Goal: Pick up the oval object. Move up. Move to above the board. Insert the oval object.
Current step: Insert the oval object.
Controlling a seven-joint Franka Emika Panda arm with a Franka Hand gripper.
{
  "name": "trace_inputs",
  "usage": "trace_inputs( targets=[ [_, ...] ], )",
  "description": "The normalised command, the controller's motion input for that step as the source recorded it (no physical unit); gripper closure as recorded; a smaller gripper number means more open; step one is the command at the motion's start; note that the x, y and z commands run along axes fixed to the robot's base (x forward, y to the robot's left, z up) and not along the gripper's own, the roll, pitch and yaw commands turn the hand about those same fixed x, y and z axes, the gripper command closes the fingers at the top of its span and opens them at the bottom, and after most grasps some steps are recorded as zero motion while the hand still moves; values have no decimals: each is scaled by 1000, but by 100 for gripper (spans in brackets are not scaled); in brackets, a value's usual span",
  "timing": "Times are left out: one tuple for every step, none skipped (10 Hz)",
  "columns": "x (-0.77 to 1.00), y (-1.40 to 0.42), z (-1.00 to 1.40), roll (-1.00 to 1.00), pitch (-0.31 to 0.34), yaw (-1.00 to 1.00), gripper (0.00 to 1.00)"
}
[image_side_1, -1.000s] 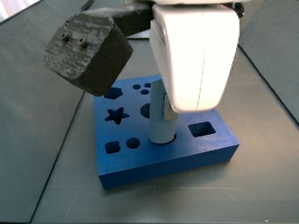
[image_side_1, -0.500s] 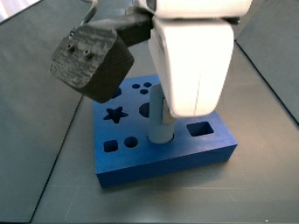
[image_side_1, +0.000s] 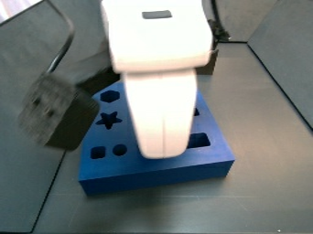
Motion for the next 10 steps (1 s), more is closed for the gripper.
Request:
trace_inputs(
  targets=[
    [0,-123,-649,110,-291,177,100],
    [54,-37,-703,77,-254,209,100],
    [97,-17,-734,53,-241,237,100],
    [86,-37,-829,0,-203,283,100],
    [69,-17,-857,0,-189,280,100],
    [77,0,-846,31,-191,240,100],
    [80,0,-860,46,-186,206,100],
    [51,0,-914,63,-156,180,100],
    [137,-60,-597,70,-251,274,100],
    [0,0,0,26,0,0,100]
  ],
)
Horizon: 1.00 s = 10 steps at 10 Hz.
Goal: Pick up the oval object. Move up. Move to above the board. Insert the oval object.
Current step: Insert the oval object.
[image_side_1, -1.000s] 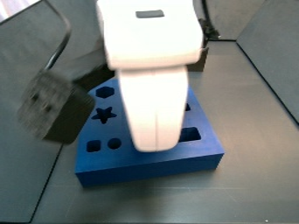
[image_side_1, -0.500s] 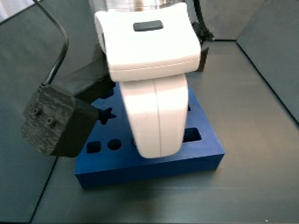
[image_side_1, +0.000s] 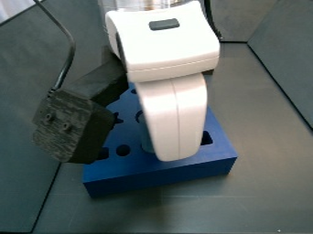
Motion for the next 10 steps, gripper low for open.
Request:
trace_inputs(
  targets=[
    [-89,-43,-634,279,-183,9,100],
    [-106,-17,-643,296,-180,17,100],
    [-89,-40,-657,274,-190,17,100],
    [-40,-106,-674,224,-217,14,100],
    [0,-140,-731,187,-204,9,100],
    [0,-163,-786,169,-191,3,100],
    [0,-163,-806,166,-180,3,100],
    [209,-140,-851,103,-151,83,100],
    [97,-97,-57,64,0,0,100],
    [0,0,-69,0,0,0,100]
  ],
)
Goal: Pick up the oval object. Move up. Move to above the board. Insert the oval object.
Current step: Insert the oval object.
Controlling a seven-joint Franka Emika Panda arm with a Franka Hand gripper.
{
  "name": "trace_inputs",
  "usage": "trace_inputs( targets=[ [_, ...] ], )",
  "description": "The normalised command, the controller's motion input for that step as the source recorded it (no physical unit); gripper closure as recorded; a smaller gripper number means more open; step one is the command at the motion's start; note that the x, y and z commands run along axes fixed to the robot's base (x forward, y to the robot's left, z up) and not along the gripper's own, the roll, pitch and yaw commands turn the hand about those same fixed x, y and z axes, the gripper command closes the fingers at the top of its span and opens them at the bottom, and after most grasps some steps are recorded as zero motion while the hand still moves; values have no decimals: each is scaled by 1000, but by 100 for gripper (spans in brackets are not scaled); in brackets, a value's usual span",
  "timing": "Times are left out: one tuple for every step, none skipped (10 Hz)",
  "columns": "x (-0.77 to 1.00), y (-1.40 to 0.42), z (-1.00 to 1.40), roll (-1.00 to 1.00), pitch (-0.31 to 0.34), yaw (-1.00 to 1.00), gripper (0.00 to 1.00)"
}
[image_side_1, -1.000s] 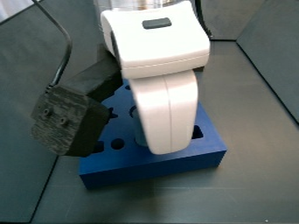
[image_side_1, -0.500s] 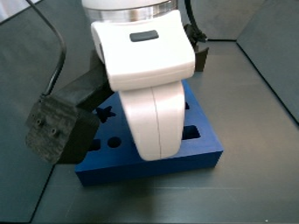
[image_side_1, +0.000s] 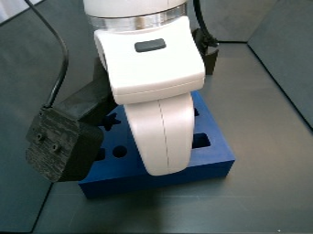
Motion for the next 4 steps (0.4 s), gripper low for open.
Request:
trace_inputs(
  targets=[
    [-89,0,-874,139,-160,0,100],
    [-123,0,-977,134,-113,0,100],
    [0,0,-37,-9,-36,0,100],
    [0,0,0,0,0,0,100]
  ],
)
